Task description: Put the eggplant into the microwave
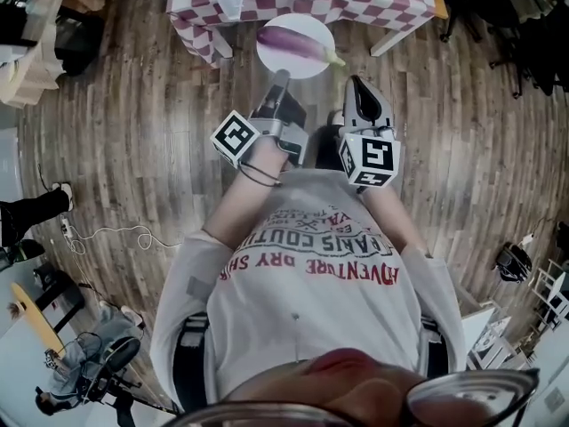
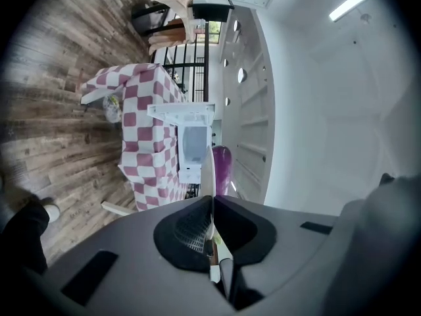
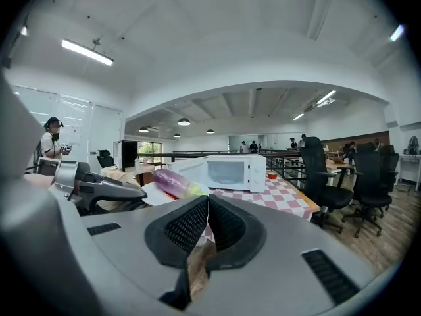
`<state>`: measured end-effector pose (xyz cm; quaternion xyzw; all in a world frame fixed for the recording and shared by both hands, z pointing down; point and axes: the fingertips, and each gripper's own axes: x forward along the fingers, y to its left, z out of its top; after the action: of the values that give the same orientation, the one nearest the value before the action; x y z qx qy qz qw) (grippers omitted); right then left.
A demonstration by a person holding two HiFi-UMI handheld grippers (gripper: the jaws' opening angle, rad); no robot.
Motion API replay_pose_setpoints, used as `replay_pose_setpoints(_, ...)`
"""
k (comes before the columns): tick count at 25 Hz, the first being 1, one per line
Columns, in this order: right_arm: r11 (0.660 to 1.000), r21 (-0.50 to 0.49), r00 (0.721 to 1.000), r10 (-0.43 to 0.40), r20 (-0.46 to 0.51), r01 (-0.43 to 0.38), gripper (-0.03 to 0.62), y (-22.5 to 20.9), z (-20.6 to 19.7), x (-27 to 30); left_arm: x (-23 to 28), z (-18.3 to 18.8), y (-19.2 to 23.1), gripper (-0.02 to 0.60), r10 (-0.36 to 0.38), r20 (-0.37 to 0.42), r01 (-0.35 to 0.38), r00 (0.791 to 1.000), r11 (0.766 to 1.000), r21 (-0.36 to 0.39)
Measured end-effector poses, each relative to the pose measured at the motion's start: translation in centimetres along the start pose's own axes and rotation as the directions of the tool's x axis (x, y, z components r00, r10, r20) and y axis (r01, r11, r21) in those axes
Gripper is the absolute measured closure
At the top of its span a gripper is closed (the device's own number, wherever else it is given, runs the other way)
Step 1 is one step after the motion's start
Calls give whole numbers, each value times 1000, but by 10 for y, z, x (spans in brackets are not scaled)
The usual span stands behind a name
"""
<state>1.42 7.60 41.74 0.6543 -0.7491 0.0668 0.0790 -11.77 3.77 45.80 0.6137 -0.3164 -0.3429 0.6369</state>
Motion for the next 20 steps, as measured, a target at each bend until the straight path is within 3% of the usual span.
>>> replay_pose_setpoints(3,999,-5,999,33,12,-33,568,-21,7,30,31,4,-1,551,-11,31,10,999,999,40)
replay_pose_setpoints(12,987,-46,987,154,47,-152,568,-116,42,132,157,6,-7,550,-33,174,23,984,998,58)
replay_pose_setpoints(15,979,-92,980,191,65,-184,568,-150,52,150,191,-6,4,551,-13,221,8,975,1000,24)
replay_pose_setpoints(20,966,-102,968,244,63,-237,568,-181,56,186,236,-9,5,549,-24,252,12,967,999,48)
